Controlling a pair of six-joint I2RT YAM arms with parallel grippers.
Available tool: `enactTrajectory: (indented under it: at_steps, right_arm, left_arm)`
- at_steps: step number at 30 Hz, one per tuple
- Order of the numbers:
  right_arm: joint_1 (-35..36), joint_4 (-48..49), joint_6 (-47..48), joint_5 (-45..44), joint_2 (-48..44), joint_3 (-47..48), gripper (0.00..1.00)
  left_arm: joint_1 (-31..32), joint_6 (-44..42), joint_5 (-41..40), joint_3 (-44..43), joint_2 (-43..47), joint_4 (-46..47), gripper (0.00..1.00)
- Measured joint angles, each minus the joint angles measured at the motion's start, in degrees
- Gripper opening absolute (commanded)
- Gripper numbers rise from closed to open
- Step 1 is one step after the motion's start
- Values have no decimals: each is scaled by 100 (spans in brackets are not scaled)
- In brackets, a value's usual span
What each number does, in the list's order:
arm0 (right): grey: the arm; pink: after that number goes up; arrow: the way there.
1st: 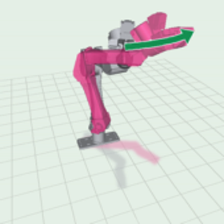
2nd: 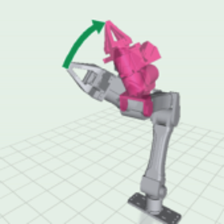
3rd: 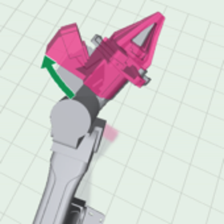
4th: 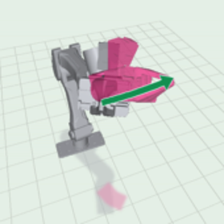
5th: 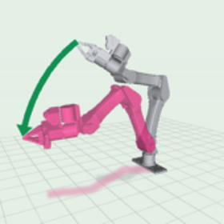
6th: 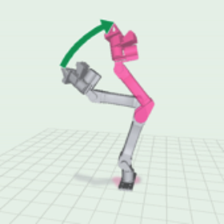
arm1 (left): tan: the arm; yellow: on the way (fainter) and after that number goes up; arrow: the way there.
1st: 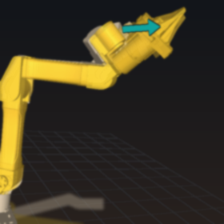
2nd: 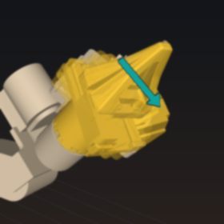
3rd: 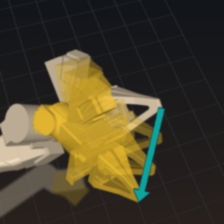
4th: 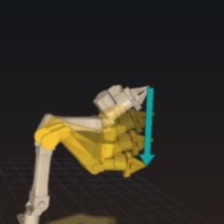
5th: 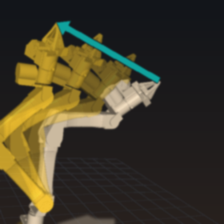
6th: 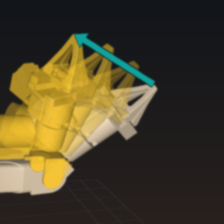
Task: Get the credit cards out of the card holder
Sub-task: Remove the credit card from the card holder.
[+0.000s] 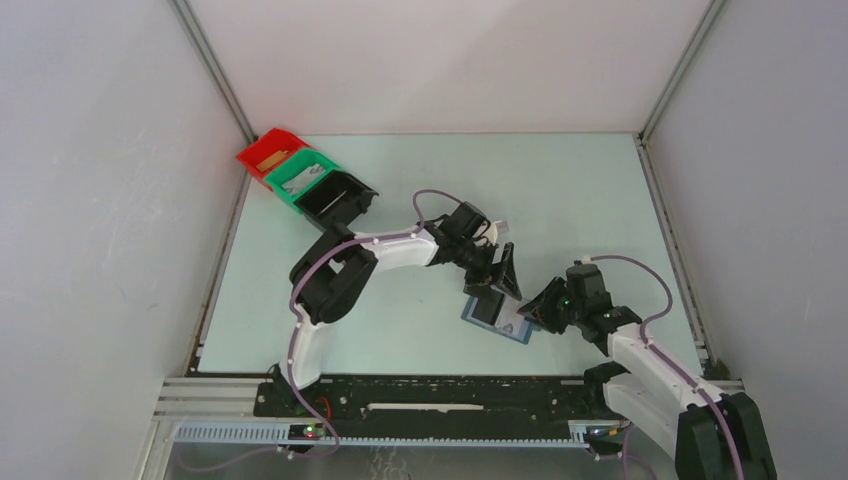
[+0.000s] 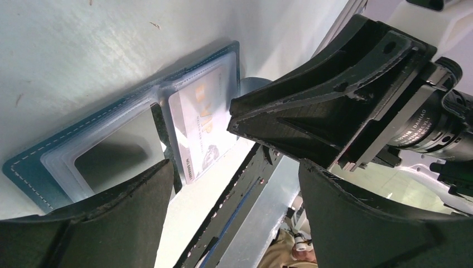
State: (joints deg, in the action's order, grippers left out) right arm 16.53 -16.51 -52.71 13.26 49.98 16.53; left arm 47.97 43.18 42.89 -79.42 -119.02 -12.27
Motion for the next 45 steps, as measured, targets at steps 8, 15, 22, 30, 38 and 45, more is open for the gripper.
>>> enactTrajectory:
  at_steps: [8,15,22,30,38,45]
  right_arm:
    - [4,260,-4,103,273,-85,37]
    - [9,638,-66,223,380,-214,37]
    - [9,940,-173,310,483,-306,37]
    - [7,1040,-234,341,494,-348,37]
    - [4,1047,-278,341,496,-352,37]
    - [4,1047,-278,341,496,-352,37]
  left_arm:
    - [9,-7,-7,13,-22,22,86]
    - [9,-22,-59,160,-44,39,82]
    - [2,-70,-59,232,-44,66,72]
    - [2,-111,-72,393,-44,181,54]
    - [0,-57,-57,516,-50,413,39]
    - [-13,-22,-66,516,-122,435,29]
